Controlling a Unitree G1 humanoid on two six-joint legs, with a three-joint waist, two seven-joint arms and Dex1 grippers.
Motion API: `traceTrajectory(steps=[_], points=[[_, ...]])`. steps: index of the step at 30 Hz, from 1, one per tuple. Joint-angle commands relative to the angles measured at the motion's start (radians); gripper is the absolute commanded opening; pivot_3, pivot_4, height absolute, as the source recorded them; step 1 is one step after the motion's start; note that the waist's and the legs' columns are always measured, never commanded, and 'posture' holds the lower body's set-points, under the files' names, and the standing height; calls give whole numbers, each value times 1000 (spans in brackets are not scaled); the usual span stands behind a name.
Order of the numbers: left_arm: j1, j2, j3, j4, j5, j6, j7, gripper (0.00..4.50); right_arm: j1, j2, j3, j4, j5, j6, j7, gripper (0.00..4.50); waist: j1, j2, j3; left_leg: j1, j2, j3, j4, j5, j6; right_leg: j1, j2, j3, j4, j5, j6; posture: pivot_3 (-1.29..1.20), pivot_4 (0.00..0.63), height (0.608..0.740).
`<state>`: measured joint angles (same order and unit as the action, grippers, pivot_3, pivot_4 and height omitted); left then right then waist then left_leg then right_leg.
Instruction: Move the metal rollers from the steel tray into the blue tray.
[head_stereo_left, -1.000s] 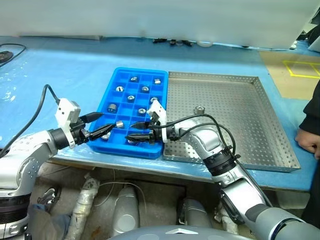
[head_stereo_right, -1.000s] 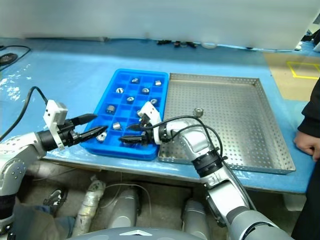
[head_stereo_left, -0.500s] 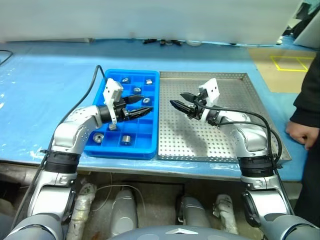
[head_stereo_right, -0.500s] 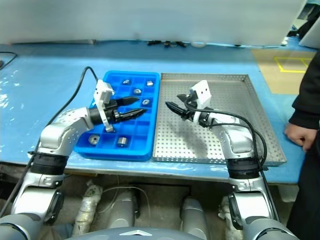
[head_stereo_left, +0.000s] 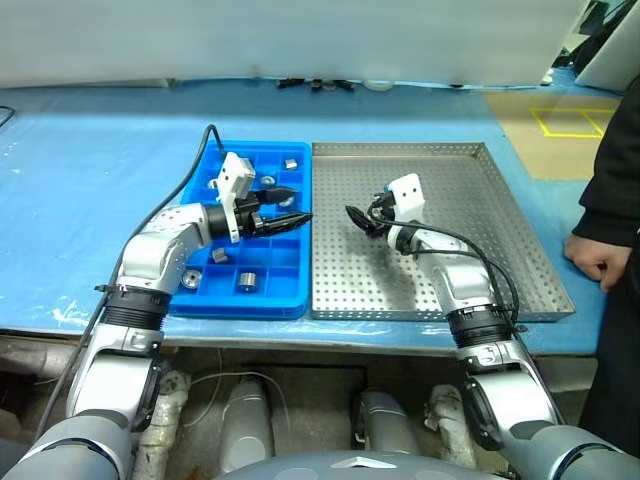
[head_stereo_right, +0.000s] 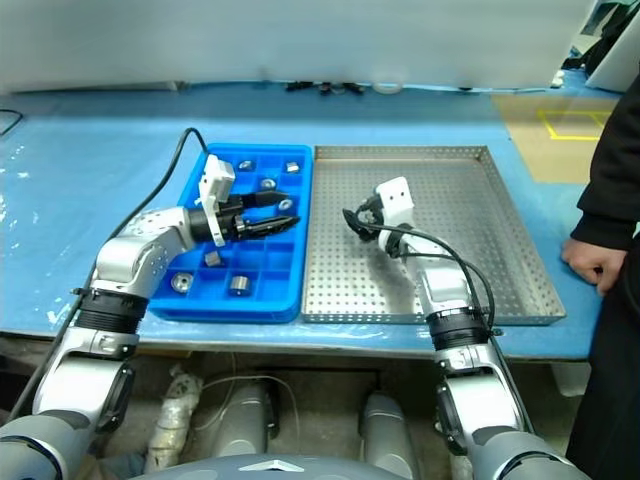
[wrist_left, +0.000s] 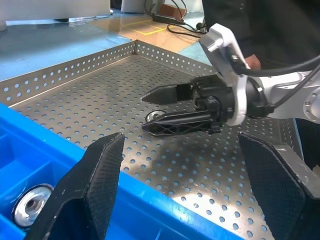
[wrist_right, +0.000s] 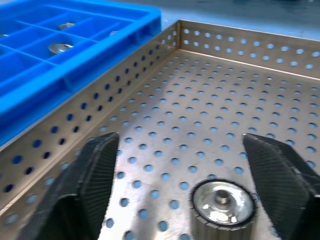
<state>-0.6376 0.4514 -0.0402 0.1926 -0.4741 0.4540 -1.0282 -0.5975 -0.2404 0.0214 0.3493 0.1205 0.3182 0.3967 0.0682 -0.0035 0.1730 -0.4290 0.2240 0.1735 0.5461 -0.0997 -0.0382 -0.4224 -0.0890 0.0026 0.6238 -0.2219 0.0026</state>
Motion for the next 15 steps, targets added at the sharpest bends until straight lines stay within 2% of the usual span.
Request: traceTrajectory(steps=[1,7,15], points=[[7,9,19,-56,-4,0,6,3830,-42,-13,1,43,-58,-52,-55,4440,0,0,0,0,0,0,0,0,0,0,0,0,0,0,0,-114,150,740],[22,8,19,-85,-6,13,20,3830,-47,-7,17,149,-104,-82,-71,4440,-1,0,0,0,0,0,0,0,0,0,0,0,0,0,0,-101,150,740],[20,15,20,-76,-5,16,14,3830,-39,8,-23,186,-75,-86,-63,4440,-1,0,0,0,0,0,0,-1,1,0,0,0,0,0,0,-103,150,740]])
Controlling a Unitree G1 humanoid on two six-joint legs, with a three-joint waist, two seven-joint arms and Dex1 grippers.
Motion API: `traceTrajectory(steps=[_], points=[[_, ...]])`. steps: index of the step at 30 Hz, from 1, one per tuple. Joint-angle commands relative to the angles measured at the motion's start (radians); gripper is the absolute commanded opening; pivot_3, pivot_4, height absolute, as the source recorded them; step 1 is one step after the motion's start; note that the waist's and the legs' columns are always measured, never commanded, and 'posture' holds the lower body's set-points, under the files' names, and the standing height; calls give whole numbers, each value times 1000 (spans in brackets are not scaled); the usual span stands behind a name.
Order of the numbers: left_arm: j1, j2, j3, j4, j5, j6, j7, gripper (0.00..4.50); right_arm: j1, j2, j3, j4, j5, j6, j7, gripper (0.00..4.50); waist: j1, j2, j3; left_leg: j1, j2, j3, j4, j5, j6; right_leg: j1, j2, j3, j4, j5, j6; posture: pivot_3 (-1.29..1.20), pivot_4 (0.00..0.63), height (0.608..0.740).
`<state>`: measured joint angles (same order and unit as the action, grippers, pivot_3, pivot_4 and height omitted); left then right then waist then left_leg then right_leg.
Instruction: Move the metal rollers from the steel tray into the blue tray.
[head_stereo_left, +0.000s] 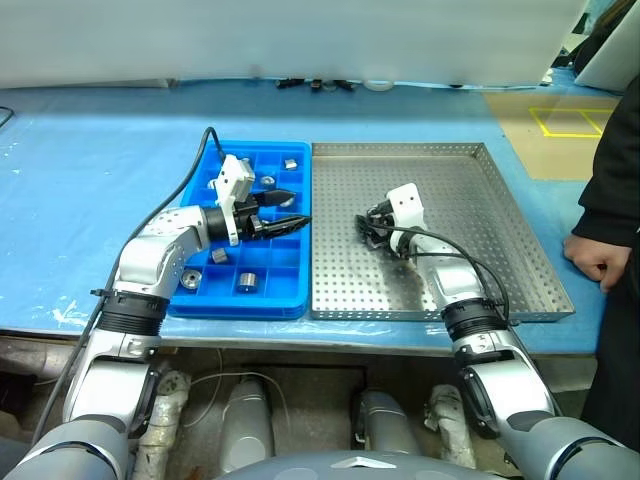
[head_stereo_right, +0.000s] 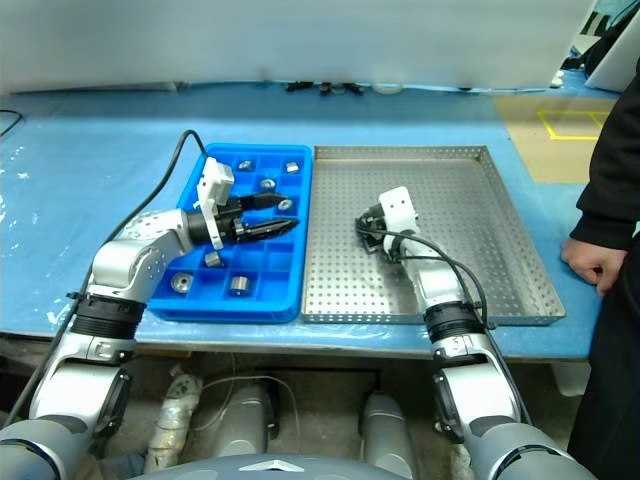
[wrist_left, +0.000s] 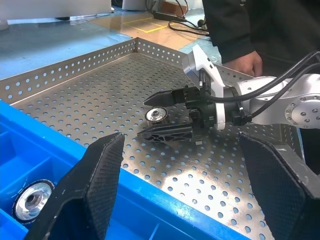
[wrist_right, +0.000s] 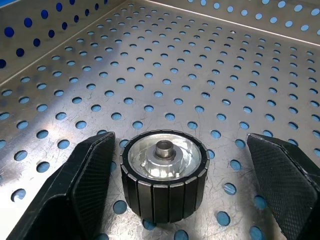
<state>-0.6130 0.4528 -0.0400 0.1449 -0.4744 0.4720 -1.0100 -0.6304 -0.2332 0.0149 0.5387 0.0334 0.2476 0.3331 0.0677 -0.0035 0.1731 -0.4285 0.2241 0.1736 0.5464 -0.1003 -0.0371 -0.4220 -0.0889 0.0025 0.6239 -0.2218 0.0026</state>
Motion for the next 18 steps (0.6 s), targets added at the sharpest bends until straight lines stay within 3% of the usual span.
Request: traceTrajectory(steps=[1,5,8,11,18], points=[[-4,14,20,-31,-5,-1,-4,3830,-2,3,-18,-5,17,-22,8,4440,0,0,0,0,0,0,0,0,0,0,0,0,0,0,0,-105,150,740],[-3,18,18,-36,-6,5,-5,3830,16,10,-22,-33,37,-18,30,3542,0,0,0,0,0,0,0,0,0,0,0,0,0,0,0,-107,150,740],[1,21,20,-38,-8,6,-9,3830,23,16,-23,-56,51,6,50,2500,0,0,0,0,0,0,0,-1,2,0,0,0,0,0,0,-107,150,740],[4,29,26,-35,-13,9,-15,3830,29,16,-19,-86,58,15,68,1753,0,0,0,0,0,0,0,-2,3,0,0,0,0,0,0,-105,150,740],[11,40,96,-43,-50,54,46,3830,15,26,11,-231,96,83,137,1705,0,0,0,0,0,0,0,-2,3,0,0,0,0,0,0,-62,150,740]])
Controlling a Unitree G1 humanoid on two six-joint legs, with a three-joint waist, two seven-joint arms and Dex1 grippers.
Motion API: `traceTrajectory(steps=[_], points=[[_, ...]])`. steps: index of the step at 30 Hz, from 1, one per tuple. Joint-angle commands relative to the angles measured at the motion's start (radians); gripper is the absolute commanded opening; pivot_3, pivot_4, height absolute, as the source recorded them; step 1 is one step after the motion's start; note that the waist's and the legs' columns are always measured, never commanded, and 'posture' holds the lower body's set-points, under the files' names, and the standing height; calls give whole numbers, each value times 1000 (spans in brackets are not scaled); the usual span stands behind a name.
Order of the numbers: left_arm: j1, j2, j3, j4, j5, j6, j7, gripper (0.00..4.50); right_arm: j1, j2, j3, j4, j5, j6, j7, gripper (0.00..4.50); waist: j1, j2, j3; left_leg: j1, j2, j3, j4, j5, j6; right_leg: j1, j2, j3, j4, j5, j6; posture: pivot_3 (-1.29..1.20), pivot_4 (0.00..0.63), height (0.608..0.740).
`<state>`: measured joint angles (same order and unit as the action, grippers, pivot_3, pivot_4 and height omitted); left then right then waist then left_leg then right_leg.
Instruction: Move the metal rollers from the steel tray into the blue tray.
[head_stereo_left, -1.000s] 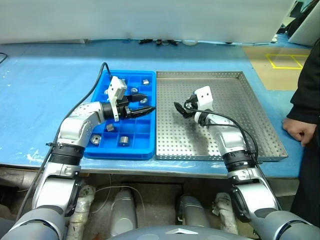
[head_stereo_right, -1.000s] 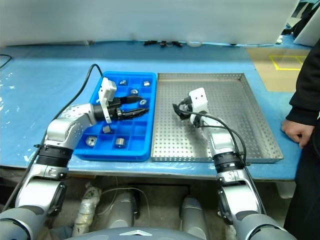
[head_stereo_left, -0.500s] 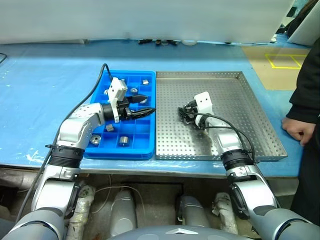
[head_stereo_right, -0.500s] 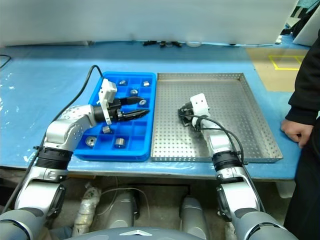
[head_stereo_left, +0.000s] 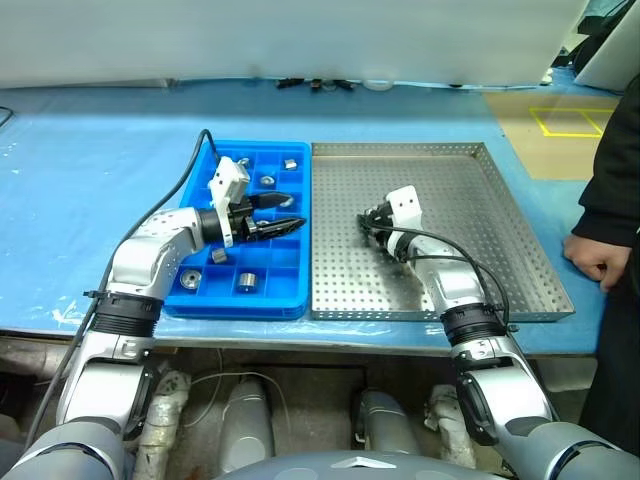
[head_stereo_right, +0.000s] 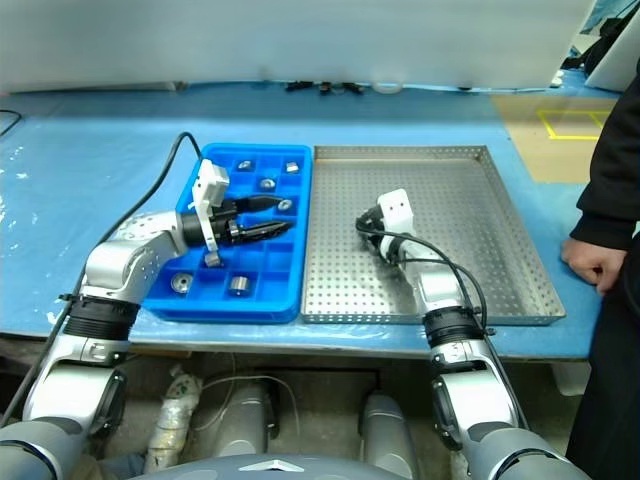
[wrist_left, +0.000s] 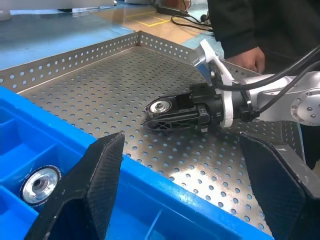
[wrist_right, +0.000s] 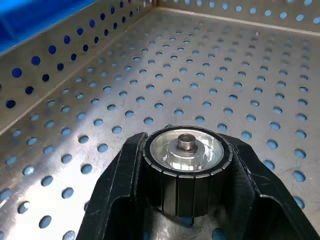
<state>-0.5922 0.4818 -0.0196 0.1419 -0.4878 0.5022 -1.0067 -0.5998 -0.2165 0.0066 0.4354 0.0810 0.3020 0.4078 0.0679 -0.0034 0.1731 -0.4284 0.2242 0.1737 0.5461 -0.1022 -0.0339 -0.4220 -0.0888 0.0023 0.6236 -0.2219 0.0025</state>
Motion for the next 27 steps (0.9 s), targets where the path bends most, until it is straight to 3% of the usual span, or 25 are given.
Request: traceTrajectory(steps=[1,6,9,20,27], points=[[-14,10,96,-42,-47,35,62,3830,-15,12,28,-162,64,46,91,1705,-1,0,0,0,0,0,0,0,0,0,0,0,0,0,0,-62,150,740],[30,59,203,-135,-109,116,131,3830,10,10,128,-397,223,180,348,1705,4,0,0,0,1,0,-1,0,1,-1,1,-1,0,0,0,32,150,740],[106,92,234,-227,-138,153,146,3830,15,6,173,-447,267,224,429,1705,11,0,0,0,1,0,-1,-2,3,0,0,-2,-1,0,0,85,150,740],[459,179,357,-536,-216,232,217,3830,-36,41,271,-280,212,161,522,1705,68,0,0,1,1,-2,-4,-2,2,0,-1,-2,0,-2,-2,247,150,740],[490,193,374,-569,-255,246,249,3830,-40,14,265,-226,173,109,528,1705,92,0,0,0,1,-3,-5,-1,1,0,-1,-1,0,-2,-1,246,150,740]])
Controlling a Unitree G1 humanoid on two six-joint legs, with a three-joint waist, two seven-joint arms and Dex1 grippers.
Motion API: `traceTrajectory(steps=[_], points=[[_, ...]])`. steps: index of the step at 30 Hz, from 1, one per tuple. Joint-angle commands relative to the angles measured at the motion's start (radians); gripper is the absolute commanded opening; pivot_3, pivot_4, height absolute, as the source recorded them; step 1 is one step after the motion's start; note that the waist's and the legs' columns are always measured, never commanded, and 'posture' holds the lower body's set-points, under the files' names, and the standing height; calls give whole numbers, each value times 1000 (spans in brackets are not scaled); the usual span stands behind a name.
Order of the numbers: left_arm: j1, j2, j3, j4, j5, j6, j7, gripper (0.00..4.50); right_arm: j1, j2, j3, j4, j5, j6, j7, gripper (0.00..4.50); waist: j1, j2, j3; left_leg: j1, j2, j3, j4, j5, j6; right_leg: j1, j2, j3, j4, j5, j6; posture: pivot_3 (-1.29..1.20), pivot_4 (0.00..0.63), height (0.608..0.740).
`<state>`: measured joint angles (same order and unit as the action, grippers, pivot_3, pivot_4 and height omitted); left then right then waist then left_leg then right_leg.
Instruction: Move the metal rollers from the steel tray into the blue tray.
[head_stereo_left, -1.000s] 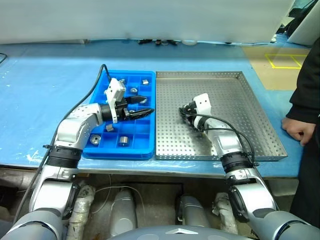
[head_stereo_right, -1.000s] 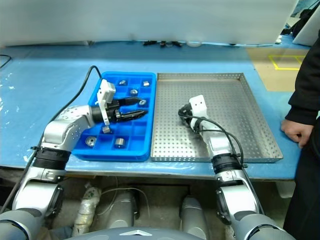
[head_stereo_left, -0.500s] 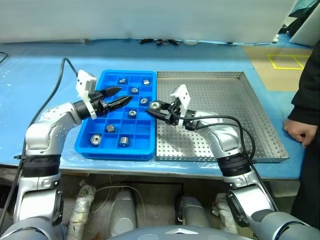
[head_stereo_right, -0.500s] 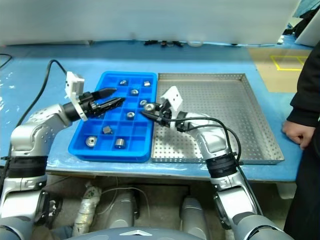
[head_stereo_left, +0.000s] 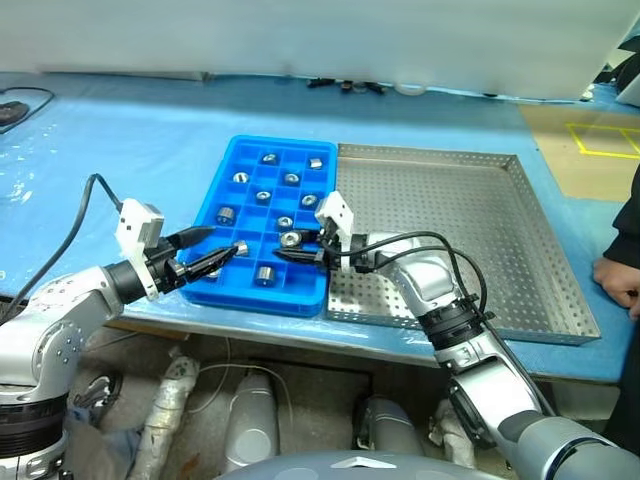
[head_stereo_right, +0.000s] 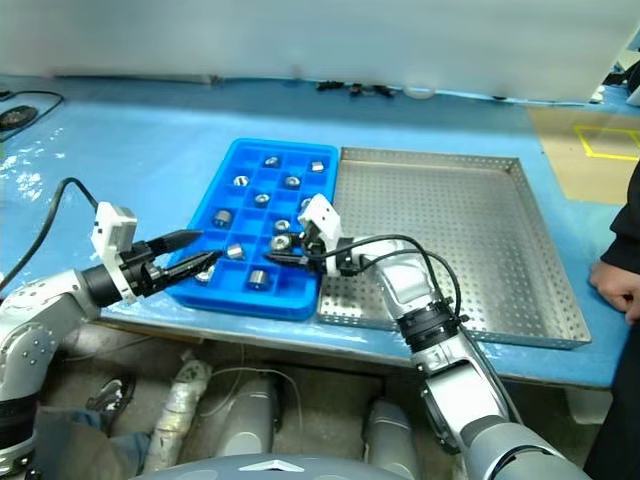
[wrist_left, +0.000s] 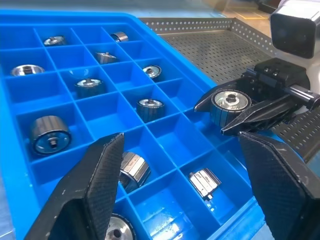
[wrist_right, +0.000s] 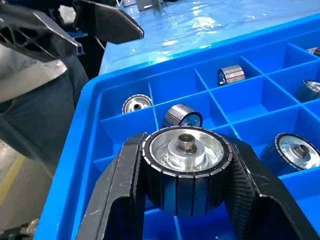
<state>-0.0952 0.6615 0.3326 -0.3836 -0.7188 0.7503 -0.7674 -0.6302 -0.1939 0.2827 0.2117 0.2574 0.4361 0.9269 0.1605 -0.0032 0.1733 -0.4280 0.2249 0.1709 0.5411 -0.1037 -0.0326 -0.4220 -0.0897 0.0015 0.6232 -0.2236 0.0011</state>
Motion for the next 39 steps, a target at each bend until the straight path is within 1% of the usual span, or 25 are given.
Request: traceTrajectory(steps=[1,6,8,10,11,14,18,24,29,30,32,34,39], points=[[-11,13,17,-41,-27,-2,12,3830,-8,-11,-15,-4,-2,-25,10,1705,-1,0,0,0,0,0,0,0,0,0,0,0,0,0,0,246,150,740],[-64,7,-28,-4,-19,-13,6,3830,12,-22,-26,-35,-9,-23,-12,1705,-4,0,0,0,0,0,0,1,-1,0,0,0,0,0,0,207,150,740],[-85,7,-47,18,-9,-21,-4,3830,21,-29,-25,-44,-16,-33,-18,2445,-8,0,0,0,0,0,0,1,-1,-1,1,0,0,0,0,192,150,740],[-100,7,-60,33,-5,-26,-10,3830,28,-31,-27,-50,-22,-33,-34,3053,-9,0,0,0,0,0,0,1,-2,-1,1,0,0,0,0,172,150,740],[-110,7,-67,42,-4,-28,-14,3830,31,-29,-33,-61,-4,-1,-34,3336,-10,0,0,0,0,0,0,1,-2,-1,1,0,0,0,0,172,150,740],[-134,8,-83,62,-2,-34,-23,3830,41,-30,-47,-95,30,44,-29,3336,-11,0,0,0,0,0,0,1,-2,-1,1,0,0,0,0,146,150,740],[-174,6,-103,95,3,-42,-33,3830,46,-39,-75,-115,25,41,-55,3336,-12,0,0,0,0,0,1,1,-2,-1,1,0,0,0,0,121,150,740],[-290,-43,-153,208,48,-95,-25,3830,42,-78,-186,-179,64,53,-107,3336,-12,0,0,0,0,0,2,2,-2,0,1,0,0,0,0,63,150,740],[-378,-103,-214,318,100,-150,-48,3830,92,-148,-292,-237,54,64,-206,3336,-18,0,0,0,-1,0,2,4,-6,0,1,0,0,1,1,-9,150,740],[-394,-112,-221,344,105,-153,-53,3830,112,-165,-309,-246,42,56,-228,3497,-18,0,0,0,-1,0,2,4,-6,0,1,0,0,1,0,-17,150,740],[-419,-127,-233,395,118,-160,-66,4183,151,-189,-342,-267,37,48,-263,3872,-25,0,0,0,0,0,2,4,-6,0,1,1,0,1,1,-38,150,740],[-439,-137,-243,448,140,-184,-82,4500,189,-190,-379,-304,44,50,-313,4493,-35,0,0,0,-1,1,2,4,-6,0,1,1,0,1,1,-54,150,740],[-463,-156,-242,486,155,-216,-112,4500,282,-215,-411,-385,56,53,-343,4493,-67,0,0,0,-1,2,2,4,-6,0,1,1,-1,1,1,-72,150,740]])
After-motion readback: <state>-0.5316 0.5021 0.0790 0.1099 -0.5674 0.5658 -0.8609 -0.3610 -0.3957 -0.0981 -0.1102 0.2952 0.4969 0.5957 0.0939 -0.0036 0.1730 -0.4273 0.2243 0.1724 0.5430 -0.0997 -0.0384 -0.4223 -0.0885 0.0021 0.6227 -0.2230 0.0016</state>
